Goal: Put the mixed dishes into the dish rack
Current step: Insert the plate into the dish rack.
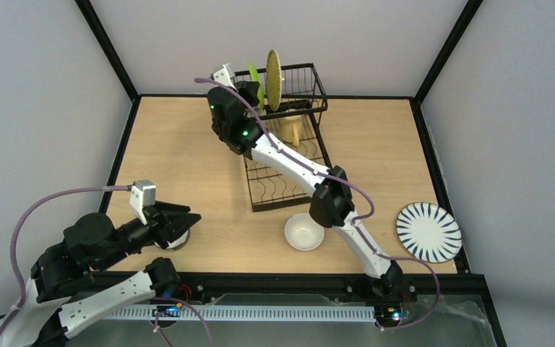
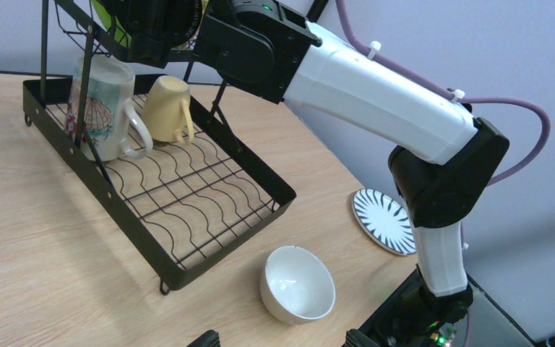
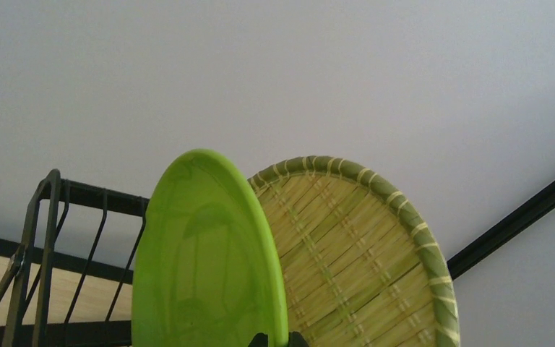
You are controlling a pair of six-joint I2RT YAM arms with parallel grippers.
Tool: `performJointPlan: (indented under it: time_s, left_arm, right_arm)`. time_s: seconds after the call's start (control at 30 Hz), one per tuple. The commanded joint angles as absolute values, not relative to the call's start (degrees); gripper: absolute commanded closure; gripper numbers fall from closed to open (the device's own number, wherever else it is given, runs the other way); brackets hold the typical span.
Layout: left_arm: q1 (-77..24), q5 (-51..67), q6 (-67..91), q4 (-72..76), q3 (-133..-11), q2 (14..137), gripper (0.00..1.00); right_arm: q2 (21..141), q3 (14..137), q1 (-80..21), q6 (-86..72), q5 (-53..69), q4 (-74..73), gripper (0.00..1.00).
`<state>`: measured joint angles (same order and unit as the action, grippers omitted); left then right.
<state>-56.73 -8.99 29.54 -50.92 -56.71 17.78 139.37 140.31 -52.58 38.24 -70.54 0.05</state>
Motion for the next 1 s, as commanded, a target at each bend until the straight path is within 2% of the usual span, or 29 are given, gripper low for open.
performJointPlan:
  time_s: [0.0,0.1,0.47,0.6,0.77,0.97]
  left_arm:
    - [-56.9,-8.5,29.3,-50.9,-55.9,16.9,0.01]
    - [-56.9,-8.4,29.4,-51.0,-56.0,16.8,0.01]
    - [-56.9,-7.8,29.8,-50.9,-56.3,16.6,0.01]
    - [-56.9,-7.8,30.0,-50.9,-56.3,16.5,0.01]
    - [-56.9,-7.7,30.0,-51.0,-56.7,16.5,0.01]
    - [-56.9,-7.6,30.1,-51.2,-57.0,16.5,0.01]
  right_arm:
    - [142.0,141.5,-53.1,36.7,-71.5,-5.5,0.8]
    - [141.6,141.4,-53.2,35.4,-71.8,-7.0,0.66]
    - [139.6,141.5,-53.4,32.2,-72.2,-9.4,0.51]
    - [138.1,141.5,-53.4,31.9,-72.0,-8.3,0.48]
    - [136.2,141.6,-53.4,30.9,-71.6,-7.1,0.39]
    - [133.6,141.6,-53.4,27.6,-70.9,-8.9,0.35]
